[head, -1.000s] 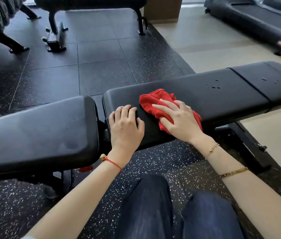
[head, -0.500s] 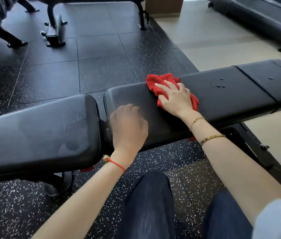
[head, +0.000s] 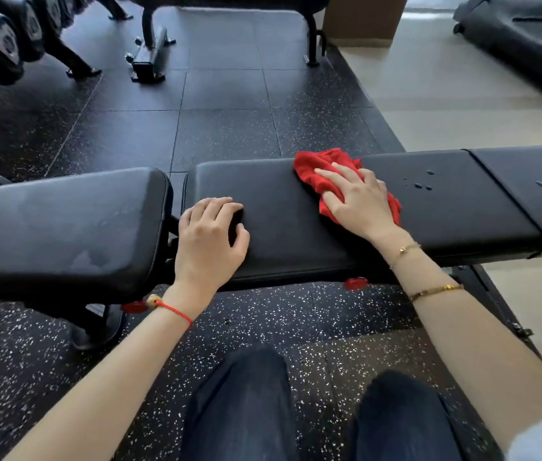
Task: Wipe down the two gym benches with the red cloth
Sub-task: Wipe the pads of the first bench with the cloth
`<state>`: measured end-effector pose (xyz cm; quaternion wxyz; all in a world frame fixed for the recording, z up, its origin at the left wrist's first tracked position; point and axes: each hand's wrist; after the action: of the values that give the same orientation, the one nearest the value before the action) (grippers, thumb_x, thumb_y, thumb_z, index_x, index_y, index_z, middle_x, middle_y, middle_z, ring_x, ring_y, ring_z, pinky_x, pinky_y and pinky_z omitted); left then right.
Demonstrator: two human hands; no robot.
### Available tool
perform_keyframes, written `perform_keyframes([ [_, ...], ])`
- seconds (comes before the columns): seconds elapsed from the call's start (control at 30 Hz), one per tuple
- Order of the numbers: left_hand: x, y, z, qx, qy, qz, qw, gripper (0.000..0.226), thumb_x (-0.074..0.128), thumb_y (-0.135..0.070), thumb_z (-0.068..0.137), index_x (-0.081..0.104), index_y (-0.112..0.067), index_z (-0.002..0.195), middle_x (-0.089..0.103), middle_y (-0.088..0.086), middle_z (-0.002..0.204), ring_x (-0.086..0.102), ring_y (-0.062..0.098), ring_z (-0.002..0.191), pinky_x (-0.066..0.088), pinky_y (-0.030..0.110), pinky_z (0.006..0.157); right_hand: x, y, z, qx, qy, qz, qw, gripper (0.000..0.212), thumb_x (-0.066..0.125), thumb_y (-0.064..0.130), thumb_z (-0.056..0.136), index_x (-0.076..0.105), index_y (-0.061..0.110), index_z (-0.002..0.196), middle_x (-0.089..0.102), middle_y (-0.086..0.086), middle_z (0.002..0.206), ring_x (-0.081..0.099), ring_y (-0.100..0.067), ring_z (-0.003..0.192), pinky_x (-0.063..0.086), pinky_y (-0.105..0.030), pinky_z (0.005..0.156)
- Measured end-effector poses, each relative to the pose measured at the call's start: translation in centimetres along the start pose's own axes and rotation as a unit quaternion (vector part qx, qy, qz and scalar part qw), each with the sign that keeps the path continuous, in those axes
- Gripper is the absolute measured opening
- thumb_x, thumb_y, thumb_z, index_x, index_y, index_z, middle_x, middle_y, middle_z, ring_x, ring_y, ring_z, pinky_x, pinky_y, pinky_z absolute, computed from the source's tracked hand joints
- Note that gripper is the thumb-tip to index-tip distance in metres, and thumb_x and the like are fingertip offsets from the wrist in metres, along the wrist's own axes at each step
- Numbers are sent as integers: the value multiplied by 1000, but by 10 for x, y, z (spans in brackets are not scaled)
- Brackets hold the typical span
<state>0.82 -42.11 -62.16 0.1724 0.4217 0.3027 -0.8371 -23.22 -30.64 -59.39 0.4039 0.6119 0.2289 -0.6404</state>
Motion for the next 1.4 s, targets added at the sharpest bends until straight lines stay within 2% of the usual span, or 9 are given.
perform_keyframes([
  [0.1,-1,-2,2,-7,0,-6,1000,29,56,-25,86,68,-18,111,66,-3,120,55,23,120,38,42,105,4,18,30,5,25,-9,1000,47,40,44,96,37,49,142,30,9,157,27,-34,138,19,-46,114],
  [0.23,-5,-3,2,-17,11,-13,1000,27,60,-22,87,68,-17,112,66,-2,121,55,23,120,39,44,105,11,45,16,-84,35,-2,996,48,41,46,95,37,49,143,32,10,156,29,-34,136,20,-44,113],
  [0.4,-9,-10,1,-18,35,7,999,29,62,-17,88,67,-14,116,65,2,125,55,25,123,39,44,107,4,22,-37,-181,14,25,983,48,46,44,93,41,51,140,37,17,152,36,-27,130,25,-43,111],
  [0.5,-9,-16,0,-42,35,-11,998,29,62,-14,88,68,-11,117,65,6,126,56,27,123,40,43,109,-1,-6,-47,-161,-8,37,986,46,48,43,93,44,50,138,39,18,151,38,-25,128,26,-41,109],
  [0.63,-4,-34,-3,-63,-5,-41,997,30,61,-17,89,68,-12,118,67,5,123,58,26,119,40,42,109,-3,-23,-22,-99,5,12,995,47,45,45,94,41,49,141,36,12,154,34,-30,132,25,-43,110],
  [0.77,7,-43,-8,-54,-6,31,998,31,59,-25,89,68,-19,118,67,0,123,57,22,120,36,43,110,-3,-11,0,-53,29,2,998,48,39,45,95,38,47,143,31,6,157,27,-34,138,21,-46,113],
  [1.07,5,-43,-8,-51,3,55,997,37,54,-31,85,69,-23,118,66,-3,124,56,20,121,37,43,108,-5,-35,-34,-188,12,26,982,48,44,47,93,40,49,141,36,14,153,34,-29,132,24,-42,111],
  [1.27,7,-42,-8,-47,-3,55,997,36,53,-31,88,69,-22,119,66,-4,125,56,20,122,38,47,108,0,-38,10,-117,16,22,993,48,41,47,94,38,48,143,32,10,156,27,-33,138,19,-46,113],
  [1.4,9,-40,-8,-42,-7,60,997,36,53,-32,87,69,-22,119,66,-4,124,56,21,121,38,47,107,5,-5,38,-74,36,4,997,49,37,48,94,38,47,143,30,5,158,25,-36,139,19,-46,113],
])
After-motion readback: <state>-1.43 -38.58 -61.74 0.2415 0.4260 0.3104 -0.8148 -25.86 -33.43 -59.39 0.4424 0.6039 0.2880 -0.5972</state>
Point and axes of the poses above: each hand's wrist, its own z-axis towards the middle knuckle, its own x-axis out of the palm, y = z × x
